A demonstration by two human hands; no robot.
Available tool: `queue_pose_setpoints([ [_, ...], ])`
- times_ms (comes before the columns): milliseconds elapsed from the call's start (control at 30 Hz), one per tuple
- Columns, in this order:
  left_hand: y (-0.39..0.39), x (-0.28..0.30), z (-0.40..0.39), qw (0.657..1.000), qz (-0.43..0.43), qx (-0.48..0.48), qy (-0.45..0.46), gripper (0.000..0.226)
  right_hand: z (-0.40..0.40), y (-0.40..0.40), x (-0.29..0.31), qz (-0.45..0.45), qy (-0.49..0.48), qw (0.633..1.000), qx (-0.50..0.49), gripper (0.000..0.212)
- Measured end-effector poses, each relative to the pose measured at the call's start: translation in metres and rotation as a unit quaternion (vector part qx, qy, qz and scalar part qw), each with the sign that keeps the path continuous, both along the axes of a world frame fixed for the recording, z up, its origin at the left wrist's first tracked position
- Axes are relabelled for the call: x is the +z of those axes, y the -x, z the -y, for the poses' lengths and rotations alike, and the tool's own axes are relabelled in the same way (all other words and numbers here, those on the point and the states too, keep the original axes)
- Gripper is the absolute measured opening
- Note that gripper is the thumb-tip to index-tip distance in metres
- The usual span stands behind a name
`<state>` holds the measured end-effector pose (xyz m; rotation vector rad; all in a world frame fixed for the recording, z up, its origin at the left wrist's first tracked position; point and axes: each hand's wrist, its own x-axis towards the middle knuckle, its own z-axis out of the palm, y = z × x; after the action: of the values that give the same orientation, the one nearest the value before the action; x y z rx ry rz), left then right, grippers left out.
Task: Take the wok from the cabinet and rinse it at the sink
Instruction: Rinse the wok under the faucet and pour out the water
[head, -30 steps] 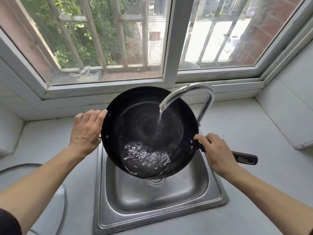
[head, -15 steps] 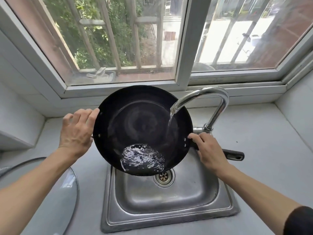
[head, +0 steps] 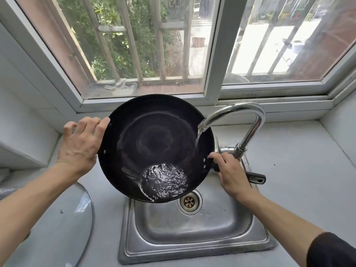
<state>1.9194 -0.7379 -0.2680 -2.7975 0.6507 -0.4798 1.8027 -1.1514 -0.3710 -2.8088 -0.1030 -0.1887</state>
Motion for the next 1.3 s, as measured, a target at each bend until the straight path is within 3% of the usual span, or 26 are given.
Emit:
queue_pose_setpoints([
  [833, 0.027, 0.026, -0.026, 0.992, -0.104, 0.036, -0.062, 0.112, -0.015, -0.004, -0.004, -0.022, -0.018, 0.998, 0.055, 0.08],
  [1300, 0.027, 0.044, -0.031, 0.995, -0.056, 0.064, -0.046, 0.105, -0.029, -0.04, 0.003, 0.001, -0.043, 0.996, 0.077, 0.072],
])
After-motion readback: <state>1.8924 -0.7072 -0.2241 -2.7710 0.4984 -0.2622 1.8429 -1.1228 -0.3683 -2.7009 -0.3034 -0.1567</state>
